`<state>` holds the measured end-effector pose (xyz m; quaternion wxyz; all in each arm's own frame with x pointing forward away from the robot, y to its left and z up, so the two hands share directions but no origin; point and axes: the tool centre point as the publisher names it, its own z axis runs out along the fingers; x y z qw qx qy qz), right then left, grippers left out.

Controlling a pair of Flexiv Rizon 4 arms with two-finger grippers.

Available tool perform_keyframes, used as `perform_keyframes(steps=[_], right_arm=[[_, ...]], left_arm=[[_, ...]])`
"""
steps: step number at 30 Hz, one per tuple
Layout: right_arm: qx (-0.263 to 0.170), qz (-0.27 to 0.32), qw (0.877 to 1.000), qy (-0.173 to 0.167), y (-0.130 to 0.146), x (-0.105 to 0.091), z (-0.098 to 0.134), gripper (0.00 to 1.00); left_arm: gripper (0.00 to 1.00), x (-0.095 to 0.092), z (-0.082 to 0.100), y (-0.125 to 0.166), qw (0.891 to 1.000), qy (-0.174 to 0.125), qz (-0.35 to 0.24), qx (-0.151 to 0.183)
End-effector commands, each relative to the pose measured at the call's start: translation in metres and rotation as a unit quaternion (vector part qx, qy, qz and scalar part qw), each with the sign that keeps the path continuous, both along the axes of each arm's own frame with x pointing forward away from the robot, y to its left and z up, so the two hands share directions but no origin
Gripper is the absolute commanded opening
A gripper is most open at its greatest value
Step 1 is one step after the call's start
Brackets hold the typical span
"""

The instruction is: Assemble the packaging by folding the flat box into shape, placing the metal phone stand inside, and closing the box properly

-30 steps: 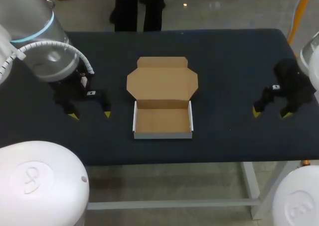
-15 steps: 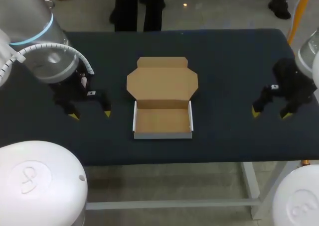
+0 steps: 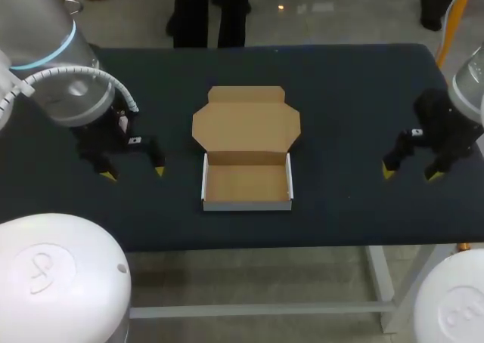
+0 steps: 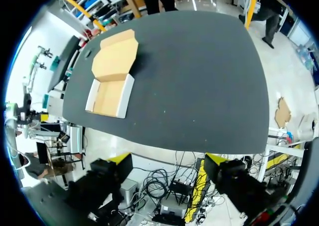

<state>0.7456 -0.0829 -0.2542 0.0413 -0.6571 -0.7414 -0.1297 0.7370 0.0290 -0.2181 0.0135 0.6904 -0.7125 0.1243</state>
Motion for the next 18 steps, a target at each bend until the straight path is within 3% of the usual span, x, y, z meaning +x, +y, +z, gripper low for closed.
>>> perform_keyframes(steps=[1, 18], right_arm=[[-0.001, 0.001, 1.000, 0.002, 0.000, -0.001, 0.002, 1.00], [-0.001, 0.001, 1.000, 0.002, 0.000, -0.001, 0.002, 1.00]], left_arm=[[1.00, 0.008, -0.005, 0.004, 1.000, 0.004, 0.000, -0.001], [1.00, 0.054, -0.044, 0.032, 1.000, 0.015, 0.015, 0.010]])
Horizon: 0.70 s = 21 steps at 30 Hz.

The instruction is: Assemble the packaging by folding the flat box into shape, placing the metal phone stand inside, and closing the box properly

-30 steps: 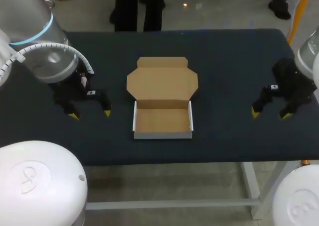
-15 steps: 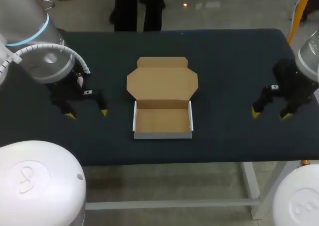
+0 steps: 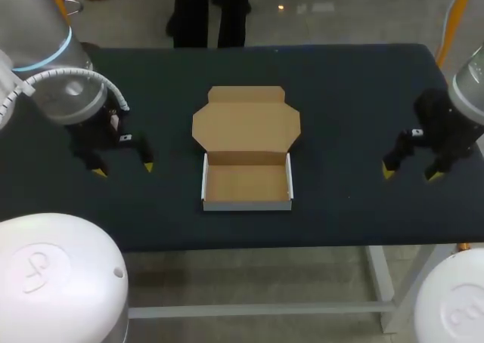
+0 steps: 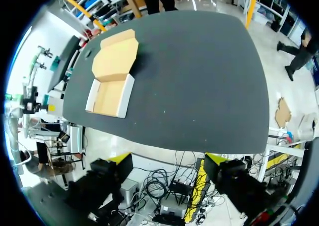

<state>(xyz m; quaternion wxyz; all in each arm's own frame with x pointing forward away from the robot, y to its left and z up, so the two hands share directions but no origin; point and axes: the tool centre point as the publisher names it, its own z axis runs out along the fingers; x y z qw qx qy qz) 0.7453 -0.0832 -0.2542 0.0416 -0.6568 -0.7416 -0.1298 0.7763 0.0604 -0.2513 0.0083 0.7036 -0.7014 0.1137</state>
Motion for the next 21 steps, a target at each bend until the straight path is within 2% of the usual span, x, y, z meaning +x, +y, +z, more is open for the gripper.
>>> perform_keyframes(steps=[1, 13, 21], right_arm=[[-0.001, 0.000, 1.000, 0.001, 0.000, -0.001, 0.002, 1.00], [-0.001, 0.000, 1.000, 0.001, 0.000, -0.001, 0.002, 1.00], [-0.001, 0.000, 1.000, 0.001, 0.000, -0.001, 0.002, 1.00]], left_arm=[[1.00, 0.018, -0.014, 0.003, 1.000, 0.008, -0.005, 0.001], [1.00, 0.068, -0.046, 0.027, 1.000, 0.010, 0.000, 0.022], [1.00, 0.100, -0.063, 0.043, 0.999, 0.036, 0.004, 0.025]])
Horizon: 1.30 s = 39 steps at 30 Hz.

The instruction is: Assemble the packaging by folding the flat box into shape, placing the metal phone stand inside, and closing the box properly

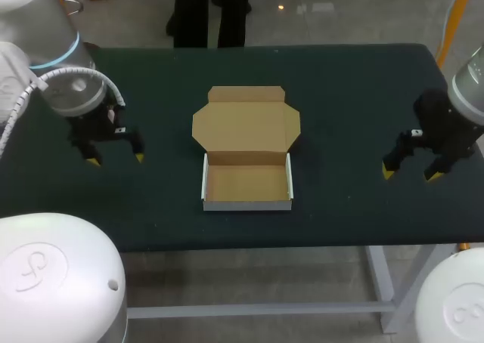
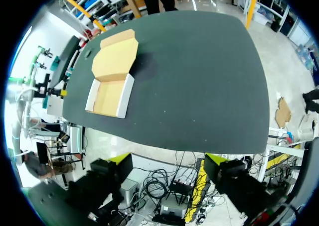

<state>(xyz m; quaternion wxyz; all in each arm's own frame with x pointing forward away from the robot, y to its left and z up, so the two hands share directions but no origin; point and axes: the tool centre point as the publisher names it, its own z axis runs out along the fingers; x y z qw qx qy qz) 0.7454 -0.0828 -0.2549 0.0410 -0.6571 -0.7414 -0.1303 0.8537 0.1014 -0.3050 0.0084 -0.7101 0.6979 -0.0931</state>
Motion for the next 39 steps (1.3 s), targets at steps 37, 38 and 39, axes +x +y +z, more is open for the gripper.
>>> perform_keyframes(steps=[37, 38, 39], right_arm=[[-0.001, 0.001, 1.000, 0.002, 0.000, -0.001, 0.003, 1.00], [-0.001, 0.001, 1.000, 0.002, 0.000, -0.001, 0.003, 1.00], [-0.001, 0.001, 1.000, 0.002, 0.000, -0.001, 0.003, 1.00]], left_arm=[[1.00, 0.060, -0.034, 0.052, 0.997, 0.078, 0.025, 0.008], [1.00, 0.060, -0.034, 0.052, 0.997, 0.078, 0.025, 0.008], [1.00, 0.060, -0.034, 0.052, 0.997, 0.078, 0.025, 0.008]])
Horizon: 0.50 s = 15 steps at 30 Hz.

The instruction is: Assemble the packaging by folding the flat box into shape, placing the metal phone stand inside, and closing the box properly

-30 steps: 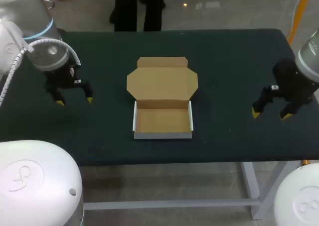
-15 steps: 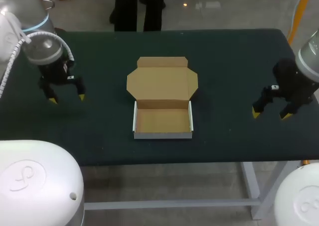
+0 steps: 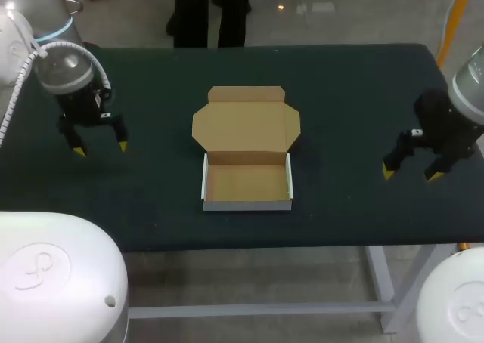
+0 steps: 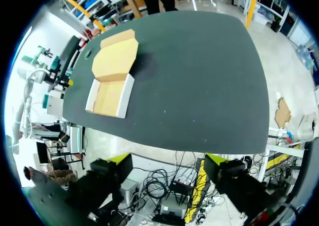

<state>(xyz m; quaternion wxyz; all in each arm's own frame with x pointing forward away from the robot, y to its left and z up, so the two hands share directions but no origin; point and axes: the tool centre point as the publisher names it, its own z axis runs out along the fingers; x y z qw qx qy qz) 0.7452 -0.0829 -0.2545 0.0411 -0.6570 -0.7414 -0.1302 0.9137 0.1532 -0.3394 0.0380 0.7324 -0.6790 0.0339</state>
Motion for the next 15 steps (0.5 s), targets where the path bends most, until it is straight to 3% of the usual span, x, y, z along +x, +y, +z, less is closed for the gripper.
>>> perform_keyframes(steps=[1, 7, 15], right_arm=[[-0.001, 0.000, 1.000, 0.002, 0.000, -0.001, 0.002, 1.00], [-0.001, 0.000, 1.000, 0.002, 0.000, -0.001, 0.002, 1.00], [-0.001, 0.000, 1.000, 0.002, 0.000, -0.001, 0.002, 1.00]], left_arm=[[1.00, 0.000, 0.001, 0.000, 1.000, 0.001, 0.000, 0.001], [1.00, -0.003, -0.002, -0.009, 1.000, -0.006, -0.005, 0.014], [1.00, 0.008, -0.012, -0.011, 0.999, -0.011, -0.012, 0.033]])
